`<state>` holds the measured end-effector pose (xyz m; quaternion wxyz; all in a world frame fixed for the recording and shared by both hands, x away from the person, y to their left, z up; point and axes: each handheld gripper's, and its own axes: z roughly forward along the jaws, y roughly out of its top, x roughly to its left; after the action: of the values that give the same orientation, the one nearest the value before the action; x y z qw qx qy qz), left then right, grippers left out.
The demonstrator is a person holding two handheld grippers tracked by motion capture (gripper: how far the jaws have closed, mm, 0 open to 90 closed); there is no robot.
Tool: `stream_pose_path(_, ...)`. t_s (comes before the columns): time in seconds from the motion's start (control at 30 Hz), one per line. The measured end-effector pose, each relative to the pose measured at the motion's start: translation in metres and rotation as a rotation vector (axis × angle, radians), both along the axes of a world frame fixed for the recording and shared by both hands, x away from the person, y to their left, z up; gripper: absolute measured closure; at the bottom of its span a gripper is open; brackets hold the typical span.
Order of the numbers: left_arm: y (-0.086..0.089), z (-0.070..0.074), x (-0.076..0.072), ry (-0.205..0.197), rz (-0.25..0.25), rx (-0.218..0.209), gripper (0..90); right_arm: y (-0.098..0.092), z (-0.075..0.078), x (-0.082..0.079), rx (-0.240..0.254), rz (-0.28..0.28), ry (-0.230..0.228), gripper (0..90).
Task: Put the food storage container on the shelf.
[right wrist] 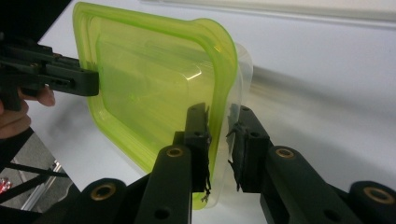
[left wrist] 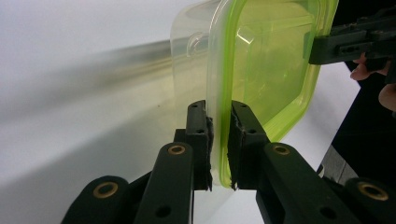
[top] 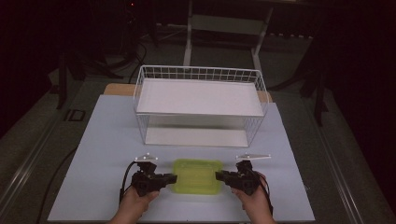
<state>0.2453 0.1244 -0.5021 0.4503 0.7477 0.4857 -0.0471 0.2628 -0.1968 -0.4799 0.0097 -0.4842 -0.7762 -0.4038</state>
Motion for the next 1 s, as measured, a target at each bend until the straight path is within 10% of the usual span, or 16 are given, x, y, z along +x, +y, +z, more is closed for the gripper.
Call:
stream_pose_path(0.53,0.001,0.035,0.023,-0.128,0.049,-0.037,81.3,0.002,0.039,0.024,0.004,-0.021,-0.104,78.0)
stream_pose_path(1.0,-0.003,0.017,0.064,-0.106,0.065,-0.044,81.3,0.004,0.027,0.063,-0.028,-0.069,-0.1,77.3)
